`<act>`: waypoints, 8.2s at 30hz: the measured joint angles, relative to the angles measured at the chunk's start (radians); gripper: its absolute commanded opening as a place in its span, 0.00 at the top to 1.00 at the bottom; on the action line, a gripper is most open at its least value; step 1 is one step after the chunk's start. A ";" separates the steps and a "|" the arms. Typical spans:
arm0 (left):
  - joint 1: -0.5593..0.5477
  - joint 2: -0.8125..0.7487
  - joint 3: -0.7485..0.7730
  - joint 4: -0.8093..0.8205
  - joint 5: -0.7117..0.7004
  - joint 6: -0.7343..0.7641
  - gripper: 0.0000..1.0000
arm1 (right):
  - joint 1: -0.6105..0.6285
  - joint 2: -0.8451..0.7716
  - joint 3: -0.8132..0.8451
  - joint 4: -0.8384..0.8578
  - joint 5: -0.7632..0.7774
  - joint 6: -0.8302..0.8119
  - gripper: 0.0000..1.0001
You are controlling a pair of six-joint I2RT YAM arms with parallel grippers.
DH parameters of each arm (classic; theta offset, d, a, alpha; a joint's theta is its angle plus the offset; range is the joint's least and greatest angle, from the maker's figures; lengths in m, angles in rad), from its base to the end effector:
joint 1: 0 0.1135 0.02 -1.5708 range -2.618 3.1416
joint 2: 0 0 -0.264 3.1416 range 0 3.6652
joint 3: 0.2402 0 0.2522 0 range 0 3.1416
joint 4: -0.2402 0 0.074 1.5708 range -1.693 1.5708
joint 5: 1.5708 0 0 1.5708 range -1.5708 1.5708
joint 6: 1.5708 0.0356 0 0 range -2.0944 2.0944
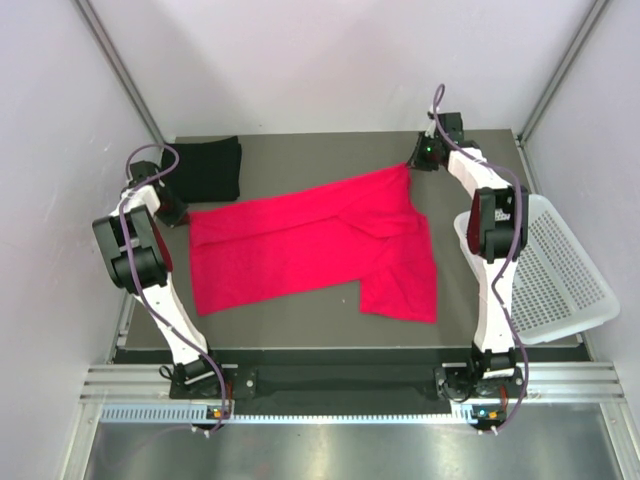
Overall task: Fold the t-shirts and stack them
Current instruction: Fold the tshirt
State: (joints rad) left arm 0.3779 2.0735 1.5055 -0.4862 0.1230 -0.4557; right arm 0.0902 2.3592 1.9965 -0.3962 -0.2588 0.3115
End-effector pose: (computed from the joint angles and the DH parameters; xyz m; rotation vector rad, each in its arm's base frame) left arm 0.4105 0.1583 0.1686 -1.0233 2.4167 -0.1884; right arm 0.5332 0.0574 0.1942 0.1288 2.3487 0.5008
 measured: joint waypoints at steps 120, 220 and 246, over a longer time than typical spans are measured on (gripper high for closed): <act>-0.032 -0.925 -0.737 -0.272 -0.162 -0.230 0.54 | 0.186 -1.268 -1.284 -0.403 0.097 0.136 0.49; 0.124 -0.854 -0.740 -0.487 -0.293 -0.424 1.00 | 0.168 -1.379 -1.201 -0.575 0.100 0.163 1.00; 0.005 -0.475 -0.514 -0.430 -0.247 -0.370 1.00 | 0.039 -1.028 -0.822 -0.583 0.063 0.082 1.00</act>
State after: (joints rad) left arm 0.3828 1.5990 0.9913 -0.9161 -0.1242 -0.8257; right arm 0.1291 1.3308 1.1744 -0.9791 -0.1955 0.3935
